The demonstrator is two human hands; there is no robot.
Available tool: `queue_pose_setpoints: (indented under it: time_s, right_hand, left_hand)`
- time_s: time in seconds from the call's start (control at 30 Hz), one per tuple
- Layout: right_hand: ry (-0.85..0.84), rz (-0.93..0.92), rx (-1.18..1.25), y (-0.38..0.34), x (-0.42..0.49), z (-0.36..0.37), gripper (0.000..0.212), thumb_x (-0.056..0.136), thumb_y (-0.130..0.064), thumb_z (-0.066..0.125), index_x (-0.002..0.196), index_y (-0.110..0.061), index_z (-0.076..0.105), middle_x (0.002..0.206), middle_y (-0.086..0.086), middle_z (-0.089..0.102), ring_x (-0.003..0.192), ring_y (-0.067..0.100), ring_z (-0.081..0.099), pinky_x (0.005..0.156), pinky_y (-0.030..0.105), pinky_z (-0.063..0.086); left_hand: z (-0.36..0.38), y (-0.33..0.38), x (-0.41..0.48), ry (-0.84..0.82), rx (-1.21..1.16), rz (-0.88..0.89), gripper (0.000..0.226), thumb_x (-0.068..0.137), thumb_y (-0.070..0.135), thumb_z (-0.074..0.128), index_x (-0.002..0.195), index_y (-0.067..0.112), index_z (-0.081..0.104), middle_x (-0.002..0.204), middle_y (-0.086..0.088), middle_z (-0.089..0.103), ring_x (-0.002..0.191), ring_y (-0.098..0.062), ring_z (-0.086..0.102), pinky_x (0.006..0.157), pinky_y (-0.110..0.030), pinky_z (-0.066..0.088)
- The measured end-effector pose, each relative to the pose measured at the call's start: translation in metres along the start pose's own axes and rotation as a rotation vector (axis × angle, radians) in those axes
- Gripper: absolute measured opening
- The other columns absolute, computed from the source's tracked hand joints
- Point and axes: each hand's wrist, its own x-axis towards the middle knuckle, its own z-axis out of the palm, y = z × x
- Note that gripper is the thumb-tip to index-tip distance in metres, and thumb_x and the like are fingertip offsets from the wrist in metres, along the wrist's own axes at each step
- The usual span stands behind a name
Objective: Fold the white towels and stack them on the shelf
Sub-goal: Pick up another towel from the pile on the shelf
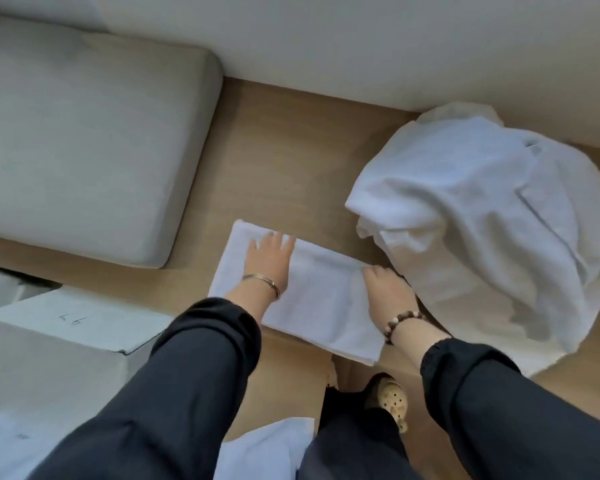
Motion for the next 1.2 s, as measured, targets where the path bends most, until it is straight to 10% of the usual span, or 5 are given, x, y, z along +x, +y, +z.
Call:
queue_pose_setpoints:
  time_s: [0.17,0.4,0.7,1.03,1.2]
  right_hand:
    - [-0.183,0.094,-0.026,0.001,0.009,0.069,0.066,0.097,-0.024,0.040,0.152,-0.017,0.005,0.159,0.013,-0.002,0.145,0.029,0.009,0.114,0.045,0.018]
    - [-0.197,0.073,-0.052,0.009,0.027,0.122,0.098,0.088,-0.067,0.030,0.121,-0.028,-0.054,0.130,0.013,-0.059,0.121,0.031,-0.054,0.109,0.058,-0.013]
    - [-0.069,-0.053,-0.070,0.029,0.055,0.107,0.094,0.085,-0.068,0.029,0.126,-0.034,-0.048,0.131,-0.001,-0.059,0.121,0.016,-0.055,0.108,0.046,-0.020]
    - [-0.111,-0.050,-0.104,0.032,0.013,0.136,0.082,0.089,-0.066,0.018,0.131,-0.031,-0.043,0.136,0.003,-0.054,0.126,0.022,-0.051,0.112,0.053,-0.010]
    - [-0.126,-0.041,-0.047,0.021,0.005,0.102,0.076,0.093,-0.057,0.029,0.153,-0.020,-0.001,0.156,0.008,-0.026,0.143,0.024,-0.026,0.113,0.046,-0.011]
  left_hand:
    - [0.074,0.033,0.008,-0.195,-0.109,0.020,0.069,0.098,0.050,0.032,0.145,0.043,-0.018,0.154,0.003,-0.030,0.143,-0.024,-0.023,0.109,-0.065,0.010]
    - [0.128,0.038,0.016,0.054,-0.139,-0.081,0.076,0.080,0.077,0.010,0.126,0.048,-0.042,0.143,0.005,-0.047,0.133,-0.025,-0.042,0.099,-0.073,-0.001]
    - [0.121,0.041,0.031,0.067,-0.237,-0.198,0.072,0.079,0.075,0.004,0.123,0.047,-0.045,0.138,0.006,-0.052,0.132,-0.025,-0.041,0.100,-0.074,0.002]
    - [0.138,0.047,0.022,0.144,-0.088,0.165,0.063,0.088,0.061,0.006,0.134,0.044,-0.033,0.146,0.004,-0.042,0.137,-0.024,-0.036,0.105,-0.065,-0.010]
    - [0.112,0.060,0.016,0.096,-0.085,0.170,0.069,0.093,0.058,0.019,0.135,0.039,-0.032,0.144,0.002,-0.044,0.134,-0.023,-0.039,0.107,-0.063,-0.010]
